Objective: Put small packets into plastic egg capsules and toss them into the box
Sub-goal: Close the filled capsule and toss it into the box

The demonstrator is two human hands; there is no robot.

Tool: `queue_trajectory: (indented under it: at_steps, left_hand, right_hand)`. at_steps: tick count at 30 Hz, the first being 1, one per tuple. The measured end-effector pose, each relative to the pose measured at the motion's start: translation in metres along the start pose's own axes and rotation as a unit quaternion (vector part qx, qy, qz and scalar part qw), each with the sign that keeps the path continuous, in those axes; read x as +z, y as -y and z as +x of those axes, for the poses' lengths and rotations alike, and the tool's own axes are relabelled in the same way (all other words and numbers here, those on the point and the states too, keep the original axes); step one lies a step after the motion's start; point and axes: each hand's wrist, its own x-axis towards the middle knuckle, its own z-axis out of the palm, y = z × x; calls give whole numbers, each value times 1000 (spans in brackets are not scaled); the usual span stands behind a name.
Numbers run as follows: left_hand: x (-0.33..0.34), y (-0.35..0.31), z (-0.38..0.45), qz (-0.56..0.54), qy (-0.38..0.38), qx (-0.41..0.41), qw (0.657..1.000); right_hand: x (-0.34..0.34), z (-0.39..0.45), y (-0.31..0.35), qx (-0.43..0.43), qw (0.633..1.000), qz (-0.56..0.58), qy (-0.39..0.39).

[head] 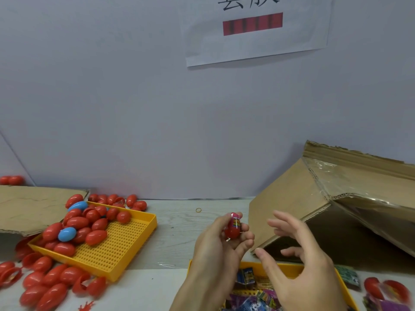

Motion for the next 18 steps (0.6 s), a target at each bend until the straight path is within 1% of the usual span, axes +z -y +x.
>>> queue_trajectory:
  at_steps: [3,7,14,16,18]
  left_hand:
    - [1,-1,0,-8,3,-9,1000]
    - [-1,-4,-1,-73,31,-39,996]
    - [-1,-11,-5,-220,100,-68,968]
    - [-2,-12,-5,-243,111,-68,961]
    - [-2,-12,-5,-240,114,-65,962]
  right_hand:
    - [-1,0,0,1,1000,0,-5]
    - [0,0,0,1,1000,-1,-8]
    - [-1,0,1,3,1000,-5,-5]
    - [-1,0,1,3,1000,-3,-5]
    - [-2,0,1,3,1000,0,-5]
